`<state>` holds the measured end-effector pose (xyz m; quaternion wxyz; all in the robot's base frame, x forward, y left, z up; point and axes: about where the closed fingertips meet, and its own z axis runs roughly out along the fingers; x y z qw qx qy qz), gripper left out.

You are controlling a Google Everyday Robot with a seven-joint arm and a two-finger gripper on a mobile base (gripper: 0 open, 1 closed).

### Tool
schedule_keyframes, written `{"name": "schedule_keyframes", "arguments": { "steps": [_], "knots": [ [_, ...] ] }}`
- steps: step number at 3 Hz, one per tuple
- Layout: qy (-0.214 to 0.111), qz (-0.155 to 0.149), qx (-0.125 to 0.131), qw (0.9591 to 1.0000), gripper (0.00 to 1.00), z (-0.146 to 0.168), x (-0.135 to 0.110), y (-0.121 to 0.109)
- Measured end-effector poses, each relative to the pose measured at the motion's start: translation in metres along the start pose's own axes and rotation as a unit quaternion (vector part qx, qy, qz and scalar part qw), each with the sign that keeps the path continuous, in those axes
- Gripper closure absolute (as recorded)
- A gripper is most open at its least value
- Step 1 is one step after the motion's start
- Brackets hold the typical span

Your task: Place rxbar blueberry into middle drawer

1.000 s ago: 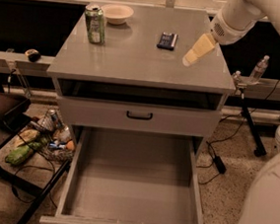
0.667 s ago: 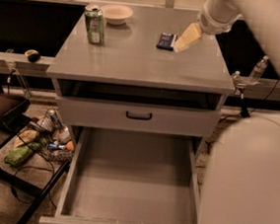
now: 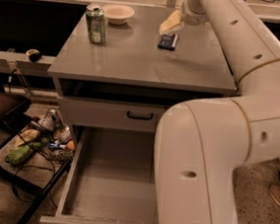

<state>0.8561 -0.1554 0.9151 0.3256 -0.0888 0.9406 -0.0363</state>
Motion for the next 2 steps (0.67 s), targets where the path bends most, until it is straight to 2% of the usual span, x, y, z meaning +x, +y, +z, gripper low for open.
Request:
{"name": "schedule_keyframes", "arguments": {
  "steps": [1, 2],
  "knots": [
    [0.001, 0.088, -0.016, 0.996, 0.0, 0.035, -0.009, 0.021],
    [0.008, 0.125, -0.01, 0.992, 0.0, 0.055, -0.006, 0.027]
  ]
}}
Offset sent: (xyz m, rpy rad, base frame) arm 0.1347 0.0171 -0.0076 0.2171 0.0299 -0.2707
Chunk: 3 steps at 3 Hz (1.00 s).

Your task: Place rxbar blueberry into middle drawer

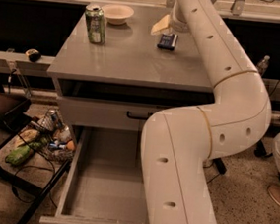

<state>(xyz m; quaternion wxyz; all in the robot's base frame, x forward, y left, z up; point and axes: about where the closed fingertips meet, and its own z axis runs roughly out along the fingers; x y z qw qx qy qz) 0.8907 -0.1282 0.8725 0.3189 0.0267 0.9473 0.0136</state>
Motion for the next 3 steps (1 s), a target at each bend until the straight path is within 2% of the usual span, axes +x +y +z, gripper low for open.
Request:
{"name": "schedule_keyframes", "arguments": {
  "steps": [1, 2, 3],
  "knots": [
    [0.007, 0.009, 0.011, 0.9999, 0.0, 0.024, 0.007, 0.003],
    [0.009, -0.016, 0.025, 0.9995, 0.01, 0.055, 0.014, 0.013],
    [0.004, -0.025, 0.028, 0.9993, 0.23, 0.059, 0.012, 0.016]
  ]
}}
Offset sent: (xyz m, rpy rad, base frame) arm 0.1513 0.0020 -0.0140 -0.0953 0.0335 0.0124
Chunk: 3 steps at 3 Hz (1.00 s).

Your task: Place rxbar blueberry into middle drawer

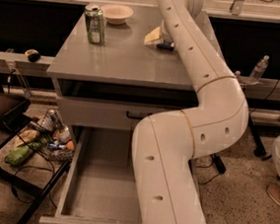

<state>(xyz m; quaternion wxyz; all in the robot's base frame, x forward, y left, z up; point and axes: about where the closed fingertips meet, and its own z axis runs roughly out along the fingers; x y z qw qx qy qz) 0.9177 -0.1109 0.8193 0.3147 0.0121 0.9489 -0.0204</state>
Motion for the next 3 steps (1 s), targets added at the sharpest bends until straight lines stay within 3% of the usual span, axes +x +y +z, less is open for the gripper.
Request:
{"name": "schedule_keyframes", "arguments": {
  "steps": [1, 3],
  "knots": [
    [0.0, 0.0, 0.0, 1.0, 0.54, -0.007, -0.003, 0.0],
    [-0.001, 0.0, 0.0, 1.0, 0.99, -0.022, -0.006, 0.0]
  ]
}}
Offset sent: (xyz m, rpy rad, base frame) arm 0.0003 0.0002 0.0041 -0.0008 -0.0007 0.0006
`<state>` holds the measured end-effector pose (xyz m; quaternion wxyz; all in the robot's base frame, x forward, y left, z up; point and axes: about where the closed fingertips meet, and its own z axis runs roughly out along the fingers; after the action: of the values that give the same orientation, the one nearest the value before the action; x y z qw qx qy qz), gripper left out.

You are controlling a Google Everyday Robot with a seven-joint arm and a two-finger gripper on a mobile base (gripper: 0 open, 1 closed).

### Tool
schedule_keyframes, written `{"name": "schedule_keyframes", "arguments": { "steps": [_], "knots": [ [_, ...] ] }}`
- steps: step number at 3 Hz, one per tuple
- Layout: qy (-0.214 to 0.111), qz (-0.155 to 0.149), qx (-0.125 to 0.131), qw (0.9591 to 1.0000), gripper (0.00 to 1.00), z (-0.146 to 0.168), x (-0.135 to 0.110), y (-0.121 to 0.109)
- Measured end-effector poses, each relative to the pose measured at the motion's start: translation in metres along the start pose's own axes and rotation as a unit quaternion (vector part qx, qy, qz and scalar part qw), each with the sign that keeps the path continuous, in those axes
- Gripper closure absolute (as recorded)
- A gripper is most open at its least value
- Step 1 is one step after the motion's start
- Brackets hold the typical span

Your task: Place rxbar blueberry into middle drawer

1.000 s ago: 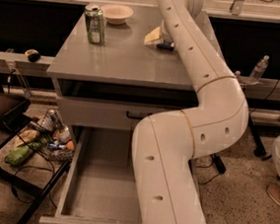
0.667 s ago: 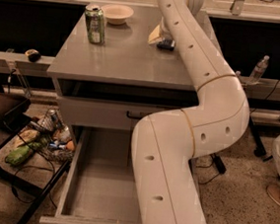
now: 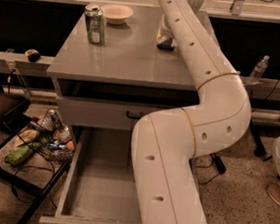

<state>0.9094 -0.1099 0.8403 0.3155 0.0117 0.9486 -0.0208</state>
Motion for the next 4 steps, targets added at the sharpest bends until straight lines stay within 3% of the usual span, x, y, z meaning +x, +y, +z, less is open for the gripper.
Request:
{"name": "schedule_keyframes", "arguments": {
  "steps": [2, 3, 4],
  "knots": [
    [-0.001, -0.013, 0.006, 0.9999, 1.0, -0.001, -0.001, -0.001],
    [0.009, -0.04, 0.016, 0.999, 1.0, -0.031, 0.001, -0.029],
    [0.054, -0.066, 0.016, 0.9962, 1.0, -0.074, 0.024, -0.077]
  ]
}}
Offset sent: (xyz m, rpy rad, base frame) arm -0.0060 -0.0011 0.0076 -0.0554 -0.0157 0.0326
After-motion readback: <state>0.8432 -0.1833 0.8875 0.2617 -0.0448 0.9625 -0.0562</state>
